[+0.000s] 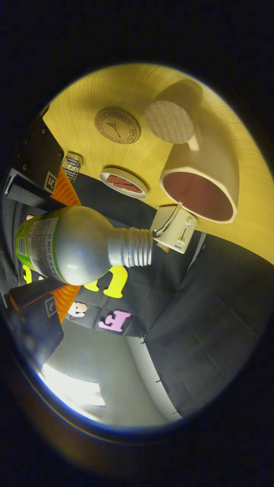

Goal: Take the bottle from table, then pour the juice into the cup, finally place the bottle on the coaster

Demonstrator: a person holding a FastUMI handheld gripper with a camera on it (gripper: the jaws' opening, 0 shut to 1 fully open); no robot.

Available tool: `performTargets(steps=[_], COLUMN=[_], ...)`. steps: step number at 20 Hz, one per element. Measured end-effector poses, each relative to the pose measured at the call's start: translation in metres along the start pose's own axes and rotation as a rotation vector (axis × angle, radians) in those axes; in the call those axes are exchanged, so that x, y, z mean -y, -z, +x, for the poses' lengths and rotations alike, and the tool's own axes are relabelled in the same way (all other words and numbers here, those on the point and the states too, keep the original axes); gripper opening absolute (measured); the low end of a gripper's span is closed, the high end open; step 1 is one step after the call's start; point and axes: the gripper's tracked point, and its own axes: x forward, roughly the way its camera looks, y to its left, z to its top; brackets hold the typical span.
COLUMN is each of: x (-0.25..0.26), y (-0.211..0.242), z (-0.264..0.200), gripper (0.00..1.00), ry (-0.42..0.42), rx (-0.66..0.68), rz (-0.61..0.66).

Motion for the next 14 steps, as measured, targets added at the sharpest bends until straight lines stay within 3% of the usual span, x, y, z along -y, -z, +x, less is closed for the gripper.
performTargets(steps=[14], x=[0.0], y=[-0.013], z=[-0.006], gripper=[0.82], ry=[-0.011], rx=[0.034], rz=[-0.074])
